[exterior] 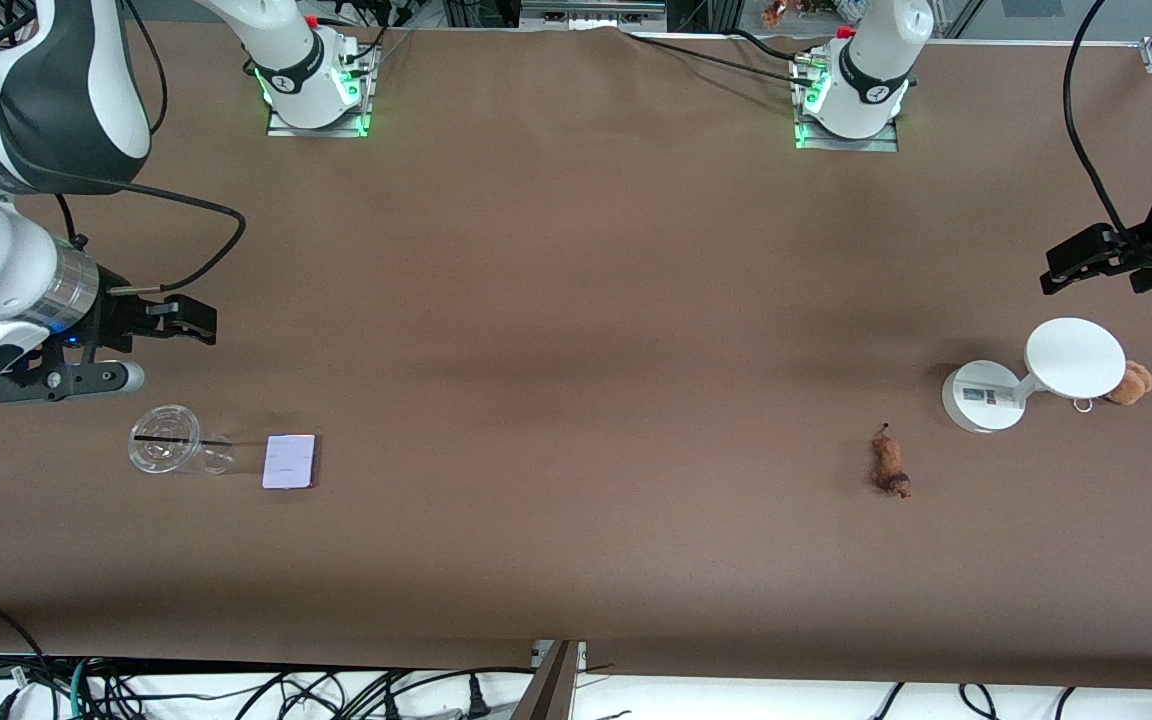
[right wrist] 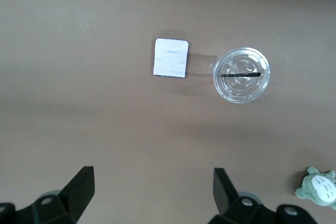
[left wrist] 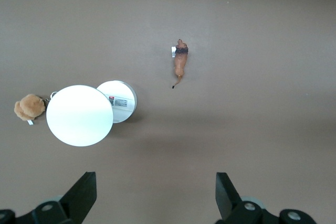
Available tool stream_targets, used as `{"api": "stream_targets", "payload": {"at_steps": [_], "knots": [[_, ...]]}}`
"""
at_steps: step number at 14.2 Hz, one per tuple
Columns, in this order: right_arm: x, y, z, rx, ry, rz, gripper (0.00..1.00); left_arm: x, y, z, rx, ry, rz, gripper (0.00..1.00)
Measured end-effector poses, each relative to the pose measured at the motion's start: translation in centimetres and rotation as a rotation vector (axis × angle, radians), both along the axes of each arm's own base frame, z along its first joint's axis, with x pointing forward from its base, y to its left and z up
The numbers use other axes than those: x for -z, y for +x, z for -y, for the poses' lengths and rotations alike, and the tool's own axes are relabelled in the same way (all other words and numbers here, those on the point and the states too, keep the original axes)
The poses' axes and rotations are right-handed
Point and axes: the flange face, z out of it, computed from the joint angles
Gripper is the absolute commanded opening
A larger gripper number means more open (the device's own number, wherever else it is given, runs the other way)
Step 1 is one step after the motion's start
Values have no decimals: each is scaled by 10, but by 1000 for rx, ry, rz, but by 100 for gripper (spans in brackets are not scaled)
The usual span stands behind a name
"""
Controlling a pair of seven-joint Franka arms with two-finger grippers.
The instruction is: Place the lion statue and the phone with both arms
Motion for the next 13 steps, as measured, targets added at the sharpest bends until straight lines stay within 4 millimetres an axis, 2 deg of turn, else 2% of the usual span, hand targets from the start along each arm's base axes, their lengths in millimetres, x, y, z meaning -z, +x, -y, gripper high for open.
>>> {"api": "stream_targets", "payload": {"at_steps": [3,6,10,11,13], "knots": [[-10,-3,-3,-8,4,9,100,1,0,5,-43,-42,-4,100],[-33,-14,-12,-27,10,37,100,5,0,5,-55,-45,-11,100],[-76,-49,27,20,26,66,100,14,3,2,-54,-14,-19,100],[-81,-58,34,27,30,66,100,15,4,1,-53,-5,-19,100],[-84,-74,33,18,36,47,100,16,4,1,-53,-2,-20,100]]}}
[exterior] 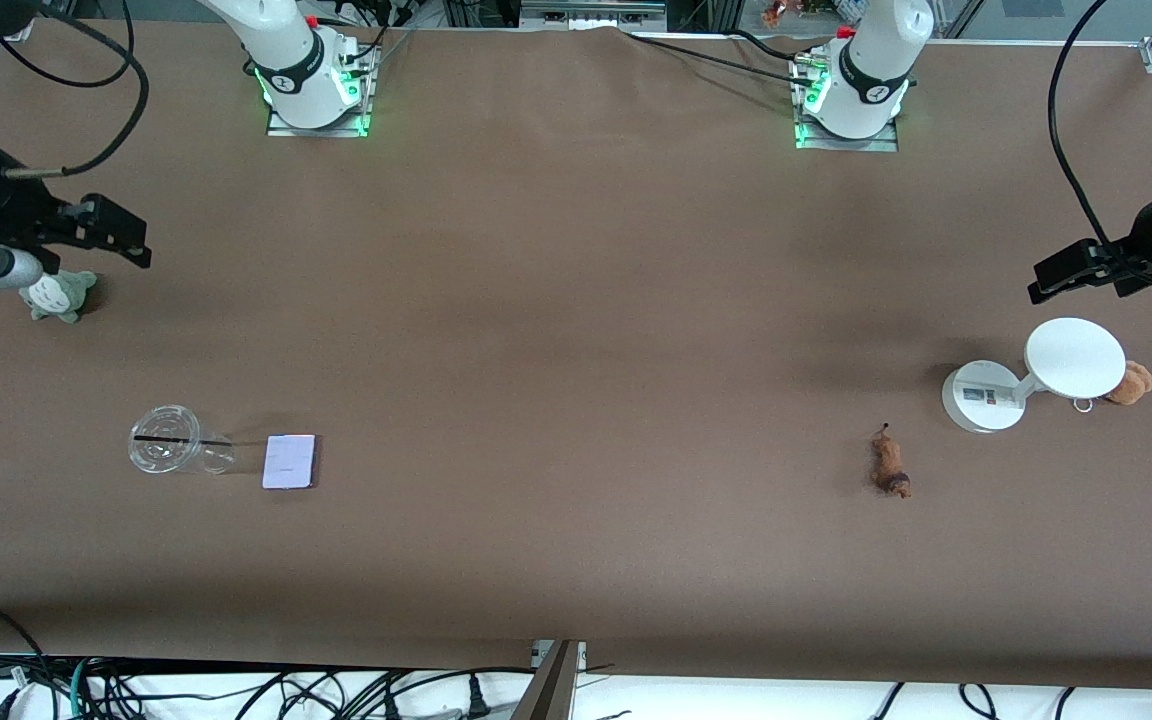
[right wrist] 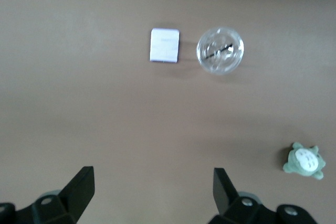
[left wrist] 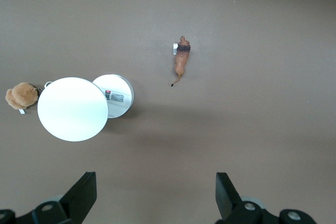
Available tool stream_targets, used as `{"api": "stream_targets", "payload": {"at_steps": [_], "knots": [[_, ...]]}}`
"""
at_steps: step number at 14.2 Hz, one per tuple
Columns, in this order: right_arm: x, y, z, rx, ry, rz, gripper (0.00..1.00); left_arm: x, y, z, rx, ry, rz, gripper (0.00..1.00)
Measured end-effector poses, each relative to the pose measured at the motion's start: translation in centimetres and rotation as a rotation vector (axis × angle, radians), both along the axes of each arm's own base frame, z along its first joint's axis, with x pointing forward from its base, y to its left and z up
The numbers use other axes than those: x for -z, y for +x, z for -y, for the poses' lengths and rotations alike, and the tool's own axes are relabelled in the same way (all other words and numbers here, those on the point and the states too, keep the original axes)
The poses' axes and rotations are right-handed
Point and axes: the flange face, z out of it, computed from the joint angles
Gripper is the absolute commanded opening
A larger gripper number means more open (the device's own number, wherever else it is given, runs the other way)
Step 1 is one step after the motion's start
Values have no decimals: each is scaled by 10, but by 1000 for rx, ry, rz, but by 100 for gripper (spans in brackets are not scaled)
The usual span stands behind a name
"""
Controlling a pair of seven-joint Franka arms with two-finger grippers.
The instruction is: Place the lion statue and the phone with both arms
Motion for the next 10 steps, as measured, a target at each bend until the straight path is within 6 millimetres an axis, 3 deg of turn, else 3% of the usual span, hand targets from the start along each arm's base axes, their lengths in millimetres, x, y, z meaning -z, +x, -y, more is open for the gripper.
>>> {"api": "stream_targets", "payload": {"at_steps": [4,10], "knots": [[7,-7,-7,-14,-4,-20,100,6,4,1,2,1,-6,100],[16,0,6,9,-5,-30,100,11,6,2,1,2,-12,100]]}}
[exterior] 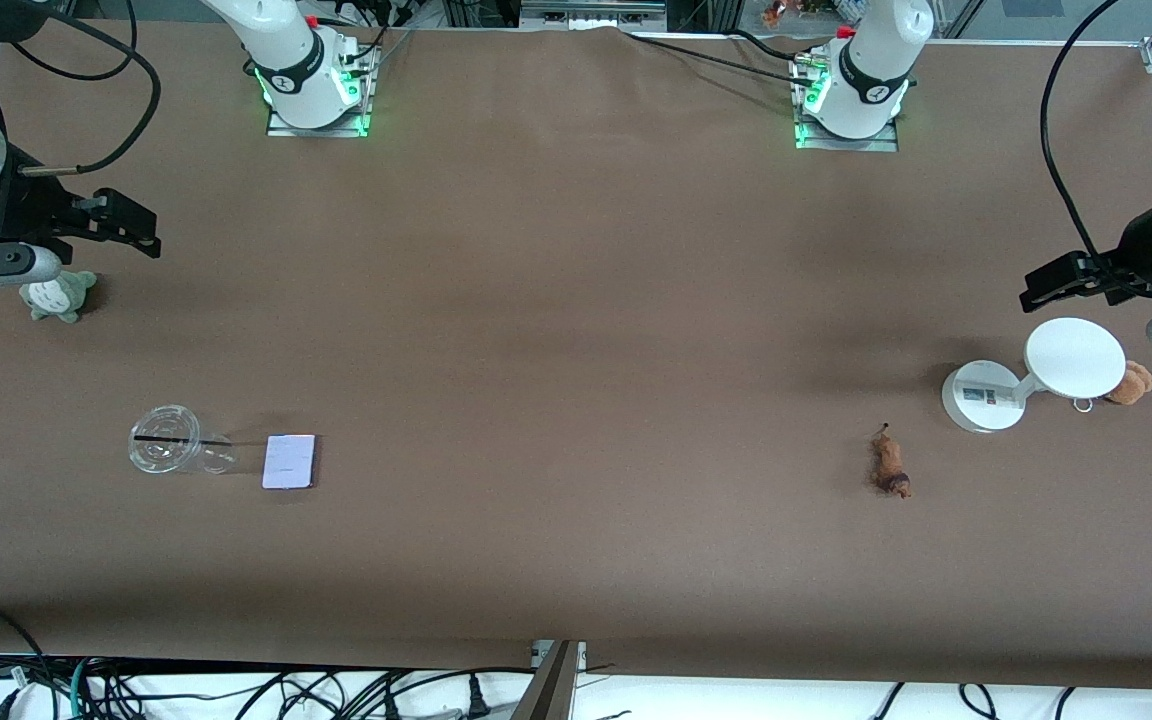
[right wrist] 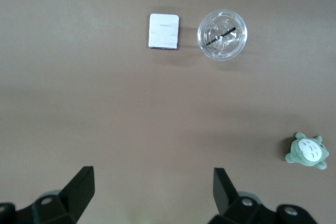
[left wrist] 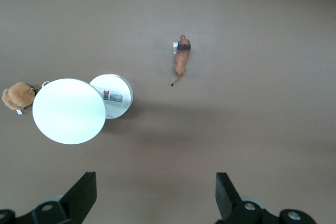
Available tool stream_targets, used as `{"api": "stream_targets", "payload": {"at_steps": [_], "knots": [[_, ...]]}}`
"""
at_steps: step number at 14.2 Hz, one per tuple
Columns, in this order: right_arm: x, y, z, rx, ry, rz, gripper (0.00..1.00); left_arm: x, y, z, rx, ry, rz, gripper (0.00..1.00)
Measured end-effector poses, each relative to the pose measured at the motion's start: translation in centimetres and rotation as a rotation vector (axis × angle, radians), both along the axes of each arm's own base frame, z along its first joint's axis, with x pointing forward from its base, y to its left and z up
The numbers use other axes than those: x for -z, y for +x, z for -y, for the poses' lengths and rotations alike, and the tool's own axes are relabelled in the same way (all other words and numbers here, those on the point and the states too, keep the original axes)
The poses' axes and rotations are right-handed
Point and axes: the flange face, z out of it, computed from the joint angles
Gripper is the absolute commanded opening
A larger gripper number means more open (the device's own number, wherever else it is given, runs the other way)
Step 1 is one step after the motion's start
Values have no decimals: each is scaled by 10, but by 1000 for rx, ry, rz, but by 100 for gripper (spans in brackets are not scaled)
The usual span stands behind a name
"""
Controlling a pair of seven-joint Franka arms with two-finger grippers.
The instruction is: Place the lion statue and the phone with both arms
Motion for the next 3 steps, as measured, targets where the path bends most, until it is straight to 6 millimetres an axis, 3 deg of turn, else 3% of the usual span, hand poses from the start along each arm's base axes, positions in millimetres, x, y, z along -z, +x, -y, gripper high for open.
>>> {"api": "stream_targets", "payload": {"at_steps": [3], "knots": [[2,2,0,0,-1,-2,100,0,0,0,-2,0,0,100]]}}
